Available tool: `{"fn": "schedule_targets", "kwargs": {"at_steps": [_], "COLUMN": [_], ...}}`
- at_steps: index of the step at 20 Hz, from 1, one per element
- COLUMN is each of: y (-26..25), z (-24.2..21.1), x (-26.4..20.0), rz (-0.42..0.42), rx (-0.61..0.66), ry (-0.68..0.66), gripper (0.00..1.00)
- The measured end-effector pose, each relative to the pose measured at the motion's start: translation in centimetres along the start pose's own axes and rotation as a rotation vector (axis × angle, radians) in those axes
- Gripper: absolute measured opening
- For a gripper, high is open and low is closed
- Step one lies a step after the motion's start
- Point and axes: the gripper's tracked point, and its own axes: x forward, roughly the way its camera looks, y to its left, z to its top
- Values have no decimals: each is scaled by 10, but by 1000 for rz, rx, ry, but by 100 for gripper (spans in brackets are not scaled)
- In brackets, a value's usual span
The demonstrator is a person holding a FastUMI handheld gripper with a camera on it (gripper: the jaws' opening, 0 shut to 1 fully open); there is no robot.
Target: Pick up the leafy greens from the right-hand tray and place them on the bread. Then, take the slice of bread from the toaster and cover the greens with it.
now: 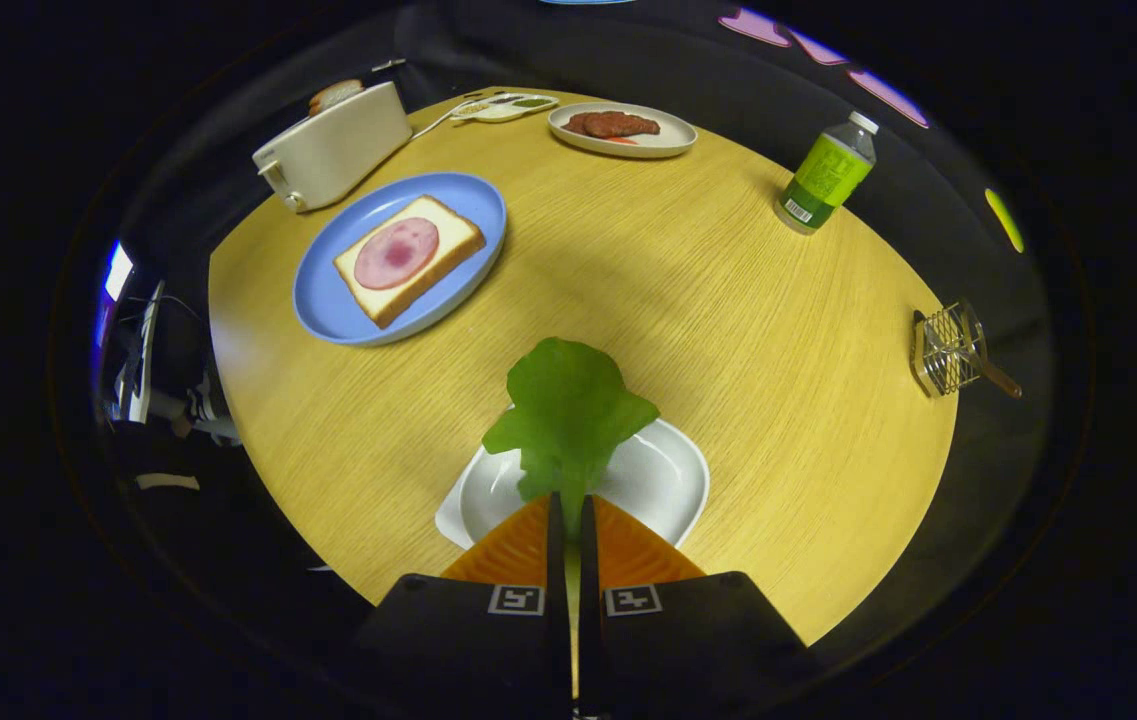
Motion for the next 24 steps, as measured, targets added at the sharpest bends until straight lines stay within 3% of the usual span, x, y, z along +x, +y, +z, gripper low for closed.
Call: {"fn": "schedule_targets", "kwargs": {"at_steps": [9,24], "y": [48,149], "z": [84,167], "x": [-31,19], "rz": [52,149], "rx": [15,-27], "ry": [-135,-122], "gripper": [7,8]}}
